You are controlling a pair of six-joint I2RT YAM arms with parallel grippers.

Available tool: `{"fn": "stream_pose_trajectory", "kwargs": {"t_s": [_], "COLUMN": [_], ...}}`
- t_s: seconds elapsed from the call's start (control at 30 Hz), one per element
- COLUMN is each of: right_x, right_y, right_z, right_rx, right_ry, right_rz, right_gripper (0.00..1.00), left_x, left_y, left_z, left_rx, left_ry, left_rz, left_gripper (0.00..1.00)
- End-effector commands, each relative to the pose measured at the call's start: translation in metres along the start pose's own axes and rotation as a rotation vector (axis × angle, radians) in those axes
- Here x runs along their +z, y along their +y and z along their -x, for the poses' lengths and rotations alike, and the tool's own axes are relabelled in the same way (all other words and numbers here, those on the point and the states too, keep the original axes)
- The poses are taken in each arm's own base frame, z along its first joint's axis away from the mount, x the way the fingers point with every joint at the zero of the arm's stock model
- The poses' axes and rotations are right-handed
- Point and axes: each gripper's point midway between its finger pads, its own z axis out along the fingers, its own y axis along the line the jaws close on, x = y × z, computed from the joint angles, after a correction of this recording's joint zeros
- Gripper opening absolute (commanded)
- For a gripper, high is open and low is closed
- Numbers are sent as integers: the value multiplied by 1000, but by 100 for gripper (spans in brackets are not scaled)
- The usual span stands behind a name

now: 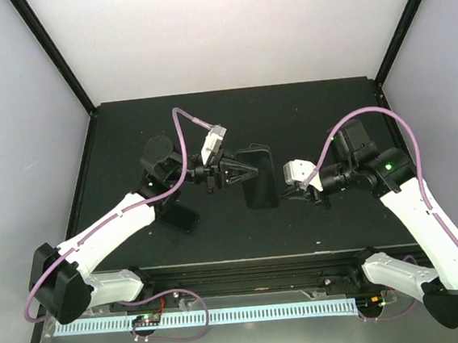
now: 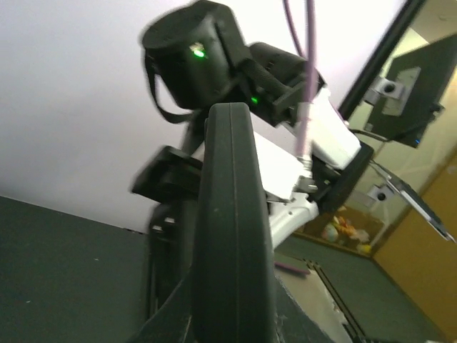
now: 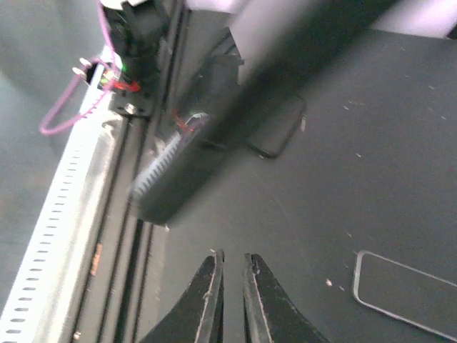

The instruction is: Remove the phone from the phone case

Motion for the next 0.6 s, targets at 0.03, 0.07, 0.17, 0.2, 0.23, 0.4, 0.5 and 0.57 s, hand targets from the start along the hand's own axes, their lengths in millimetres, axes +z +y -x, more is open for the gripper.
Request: {"fn": "stream_pose_trajectory", "kwargs": {"t_s": [0.03, 0.07, 0.17, 0.2, 0.23, 0.4, 0.5, 0.57], "right_x": [-7, -7, -6, -6, -6, -10, -10, -9], "right_y": [-30, -32, -33, -33, -31, -9, 4, 7], "right_z": [-9, -7, 0, 2, 5, 22, 26, 28], "right_rx": [-74, -69, -36, -25, -13, 31, 60, 92], "right_ry": [99, 92, 52, 36, 18, -76, -111, -118], "right_rz": [-150, -156, -160, -155, -148, -66, -3, 24], "right_gripper": [10, 9, 8, 11, 14, 52, 63, 63], "left_x": [2, 2, 1, 1, 0, -8, -13, -15], "left_y": [-41, -41, -42, -41, -40, -23, -20, -18], "left_z": [16, 16, 17, 18, 19, 26, 31, 32], "left_rx": [75, 76, 83, 86, 90, 122, 129, 135], "left_ry": [8, 7, 1, -3, -9, -60, -82, -93], "left_rz": [-125, -125, -119, -112, -98, 25, 53, 70], "left_gripper": [2, 2, 2, 2, 2, 2, 2, 2]}}
